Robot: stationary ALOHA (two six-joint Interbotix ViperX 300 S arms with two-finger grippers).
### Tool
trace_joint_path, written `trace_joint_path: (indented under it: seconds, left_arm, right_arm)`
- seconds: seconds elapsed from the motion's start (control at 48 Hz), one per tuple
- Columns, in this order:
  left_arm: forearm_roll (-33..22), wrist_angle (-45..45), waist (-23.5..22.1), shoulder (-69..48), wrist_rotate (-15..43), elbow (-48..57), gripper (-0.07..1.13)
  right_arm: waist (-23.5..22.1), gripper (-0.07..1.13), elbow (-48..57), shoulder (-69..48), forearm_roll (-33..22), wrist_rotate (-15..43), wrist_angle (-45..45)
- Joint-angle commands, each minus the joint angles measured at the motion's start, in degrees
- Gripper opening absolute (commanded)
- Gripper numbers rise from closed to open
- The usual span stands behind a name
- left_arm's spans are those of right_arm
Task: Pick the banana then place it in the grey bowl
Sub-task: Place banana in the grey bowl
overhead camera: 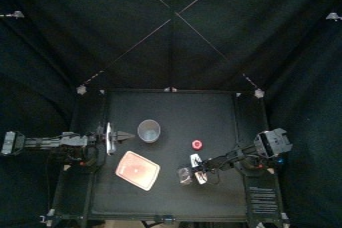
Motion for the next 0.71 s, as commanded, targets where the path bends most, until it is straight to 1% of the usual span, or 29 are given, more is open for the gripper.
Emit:
trace_joint_path:
  seconds: [0.021, 0.062, 0.125, 0.25, 0.396, 0.458, 0.521, 0.646, 0.708]
  left_arm:
    - [-0.18, -0.53, 0.18, 0.26, -0.18, -0.35, -0.02]
    - [-0.35, -0.53, 0.18, 0.26, -0.18, -0.26, -0.02]
    - [-0.70, -0.53, 0.18, 0.18, -0.18, -0.09, -0.02]
    - [-1.41, -0.53, 0.18, 0.26, -0.09, 0.00, -0.02]
    - [-1.41, -0.53, 0.18, 0.26, 0.09, 0.09, -0.02]
    - [-1.41, -0.53, 0.18, 0.26, 0.09, 0.09, -0.02]
    - [-1.41, -0.53, 0.18, 0.26, 0.09, 0.26, -0.02]
    - [-1.41, -0.53, 0.18, 0.26, 0.00, 0.35, -0.02]
    - [-1.41, -0.53, 0.18, 0.26, -0.09, 0.26, -0.02]
  right_arm:
    - [-0.70, 0.49, -1.58, -1.23, 0.09, 0.09, 0.09]
    - [-1.32, 0.47, -2.37, -1.58, 0.09, 0.35, -0.18]
    - [-2.55, 0.46, -4.22, -2.64, 0.18, 0.53, -0.62]
    - [-7.56, 0.46, -9.67, -5.45, 0.09, 0.53, -4.92]
    - [-15.56, 0.46, -16.17, -5.80, 0.79, 0.70, -16.17]
    - [-19.42, 0.46, -18.63, -4.48, 1.93, 0.62, -23.20]
    - [-22.15, 0.46, -20.21, -2.64, 3.16, 0.62, -28.92]
    - [-25.58, 0.46, -22.94, 2.99, 6.50, 0.79, -37.53]
    - [-26.02, 0.47, -24.17, 5.80, 8.44, 0.79, -38.58]
